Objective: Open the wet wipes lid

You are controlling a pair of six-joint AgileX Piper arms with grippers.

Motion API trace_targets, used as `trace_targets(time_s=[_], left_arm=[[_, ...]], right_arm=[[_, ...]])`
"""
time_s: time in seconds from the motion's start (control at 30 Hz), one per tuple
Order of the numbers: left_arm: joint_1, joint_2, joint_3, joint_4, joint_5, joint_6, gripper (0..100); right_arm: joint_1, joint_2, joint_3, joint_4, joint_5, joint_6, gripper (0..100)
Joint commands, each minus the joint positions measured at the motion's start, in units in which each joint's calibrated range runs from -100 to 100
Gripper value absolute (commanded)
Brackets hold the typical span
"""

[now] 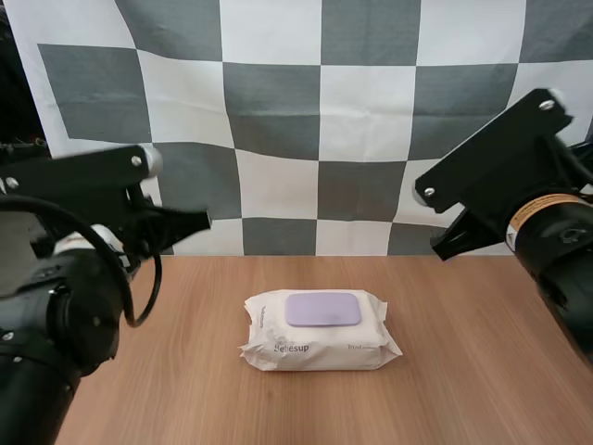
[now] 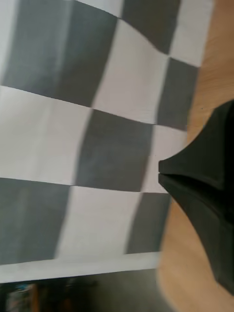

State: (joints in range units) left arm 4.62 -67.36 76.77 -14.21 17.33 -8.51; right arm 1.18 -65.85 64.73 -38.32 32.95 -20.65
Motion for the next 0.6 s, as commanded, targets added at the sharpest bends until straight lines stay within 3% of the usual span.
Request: trace_targets(time_s=[0.0, 0.1, 0.3, 0.4, 0.57], left_arm=[[0.01, 2.7, 2.6, -7.9, 7.5, 0.5, 0], [0.01, 4.8, 2.6, -11.8, 7.5, 2.1, 0], [0.01, 17.6, 0.0, -38.2, 18.8, 28.1, 0], [0.01, 23.4, -0.1, -44.8, 24.9, 41.8, 0], [0.01, 30.7, -0.1, -48.5, 26.6, 53.8, 0]], right_arm=[[3.3, 6.5, 0.4, 23.7, 3.1, -23.6, 0], [5.6, 7.0, 0.8, 28.0, 4.3, -28.1, 0], [8.6, 12.8, 0.9, 29.0, 10.1, -28.9, 0], [8.6, 14.3, 0.9, 29.4, 10.1, -28.9, 0], [8.6, 14.6, 0.9, 29.8, 10.7, -28.9, 0]])
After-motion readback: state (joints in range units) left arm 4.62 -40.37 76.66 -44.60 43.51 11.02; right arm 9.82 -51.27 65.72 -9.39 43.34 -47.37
